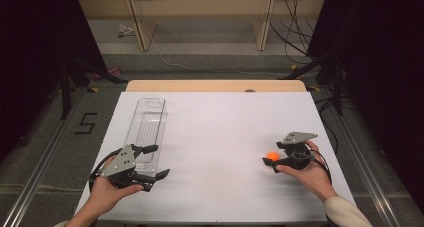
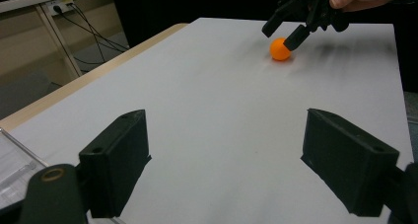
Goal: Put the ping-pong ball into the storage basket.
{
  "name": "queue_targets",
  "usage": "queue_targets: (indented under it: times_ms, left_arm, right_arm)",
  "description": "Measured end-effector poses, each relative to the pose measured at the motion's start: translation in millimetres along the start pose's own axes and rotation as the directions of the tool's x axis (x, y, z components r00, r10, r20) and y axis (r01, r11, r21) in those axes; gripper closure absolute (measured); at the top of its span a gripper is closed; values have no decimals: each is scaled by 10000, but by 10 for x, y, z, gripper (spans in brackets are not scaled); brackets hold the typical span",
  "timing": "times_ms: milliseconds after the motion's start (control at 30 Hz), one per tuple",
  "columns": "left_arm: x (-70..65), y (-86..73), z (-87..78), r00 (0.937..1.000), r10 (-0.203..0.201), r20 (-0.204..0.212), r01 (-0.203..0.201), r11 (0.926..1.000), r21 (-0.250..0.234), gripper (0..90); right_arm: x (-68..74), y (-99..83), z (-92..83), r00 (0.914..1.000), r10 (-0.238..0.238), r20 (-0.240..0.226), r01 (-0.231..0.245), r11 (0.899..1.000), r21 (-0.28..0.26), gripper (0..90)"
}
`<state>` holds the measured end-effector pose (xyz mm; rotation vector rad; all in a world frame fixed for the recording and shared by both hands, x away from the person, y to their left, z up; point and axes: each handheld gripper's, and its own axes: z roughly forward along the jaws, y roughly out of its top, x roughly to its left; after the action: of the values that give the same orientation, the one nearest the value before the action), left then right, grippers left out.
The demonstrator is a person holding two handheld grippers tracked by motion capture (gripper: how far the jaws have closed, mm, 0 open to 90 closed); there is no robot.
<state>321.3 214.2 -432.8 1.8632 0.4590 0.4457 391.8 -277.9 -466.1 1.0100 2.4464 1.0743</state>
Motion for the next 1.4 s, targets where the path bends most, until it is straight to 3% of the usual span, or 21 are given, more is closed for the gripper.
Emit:
queue_targets:
  times_ms: [1000,1400]
  left_arm:
    - [-1,0,1,10000,5,12,-5,10000,6,177]
    - [-1,1,3,10000,32,49,-32,10000,22,177]
  right_arm:
    - [-33,-39,149,9999,12,-113,-4,9976,686,181]
    - [-32,-53,170,9999,-53,-137,64,9965,833,228]
